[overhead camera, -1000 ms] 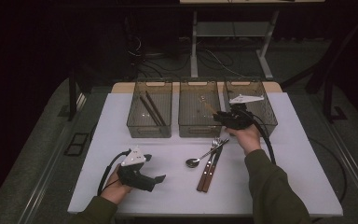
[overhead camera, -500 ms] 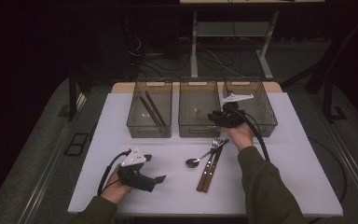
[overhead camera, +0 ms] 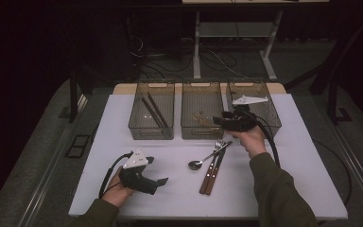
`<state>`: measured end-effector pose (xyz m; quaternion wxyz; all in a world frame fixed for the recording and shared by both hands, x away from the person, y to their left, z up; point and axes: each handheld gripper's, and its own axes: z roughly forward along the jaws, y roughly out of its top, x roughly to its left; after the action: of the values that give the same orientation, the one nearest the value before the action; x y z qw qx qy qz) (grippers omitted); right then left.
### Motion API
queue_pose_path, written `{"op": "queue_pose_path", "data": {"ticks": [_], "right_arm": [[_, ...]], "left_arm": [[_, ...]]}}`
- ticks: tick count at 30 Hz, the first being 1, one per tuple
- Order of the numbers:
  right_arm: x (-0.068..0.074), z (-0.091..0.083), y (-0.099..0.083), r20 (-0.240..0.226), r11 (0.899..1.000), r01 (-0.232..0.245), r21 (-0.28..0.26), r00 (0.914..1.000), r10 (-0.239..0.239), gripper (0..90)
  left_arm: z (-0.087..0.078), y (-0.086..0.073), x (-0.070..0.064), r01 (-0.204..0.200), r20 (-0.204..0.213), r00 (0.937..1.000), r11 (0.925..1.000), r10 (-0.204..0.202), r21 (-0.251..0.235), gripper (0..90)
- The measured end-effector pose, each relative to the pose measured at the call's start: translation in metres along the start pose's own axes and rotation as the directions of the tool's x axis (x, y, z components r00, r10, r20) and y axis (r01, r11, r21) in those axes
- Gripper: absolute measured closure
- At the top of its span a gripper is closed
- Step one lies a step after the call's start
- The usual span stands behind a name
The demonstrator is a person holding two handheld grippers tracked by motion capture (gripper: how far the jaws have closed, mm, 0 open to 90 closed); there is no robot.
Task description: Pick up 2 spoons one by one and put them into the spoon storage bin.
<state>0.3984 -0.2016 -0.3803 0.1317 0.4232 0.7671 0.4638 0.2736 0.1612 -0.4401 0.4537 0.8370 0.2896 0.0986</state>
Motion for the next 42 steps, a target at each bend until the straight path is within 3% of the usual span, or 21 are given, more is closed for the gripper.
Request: {"op": "queue_pose_path", "data": {"ticks": [4, 9, 13, 20, 32, 42], "right_arm": [[0.0, -0.011, -0.009, -0.026, 1.0, -0.007, -0.002, 0.9996, 0.007, 38.6], [-0.004, -0.023, -0.022, -0.028, 0.999, -0.045, -0.014, 0.9986, 0.045, 30.8], [-0.002, -0.03, -0.032, 0.031, 1.0, -0.017, 0.003, 0.9994, 0.017, 25.0], [0.003, -0.045, -0.05, -0.007, 1.0, -0.015, -0.02, 0.9999, 0.014, 13.7], [0.006, -0.075, -0.088, 0.008, 0.997, 0.071, -0.008, 0.9975, -0.071, 13.7], [0.002, -0.092, -0.116, 0.019, 0.997, 0.069, 0.022, 0.9974, -0.07, 13.7]], "left_arm": [[0.0, 0.0, 0.0, 0.001, 0.0, 1.0, 1.0, -0.001, -0.001, 6.4], [0.0, 0.0, 0.0, 0.002, -0.001, 1.0, 1.0, -0.002, 0.0, 6.4], [0.0, 0.0, 0.0, 0.004, -0.003, 1.0, 1.0, -0.004, 0.0, 6.4], [-0.001, 0.0, 0.001, 0.004, -0.004, 1.0, 1.0, -0.003, 0.004, 5.9], [-0.001, 0.0, 0.001, 0.006, -0.015, 0.9999, 1.0, -0.006, 0.002, 5.8], [-0.001, 0.0, 0.001, -0.001, -0.014, 0.9999, 1.0, 0.001, -0.003, 5.8]]}}
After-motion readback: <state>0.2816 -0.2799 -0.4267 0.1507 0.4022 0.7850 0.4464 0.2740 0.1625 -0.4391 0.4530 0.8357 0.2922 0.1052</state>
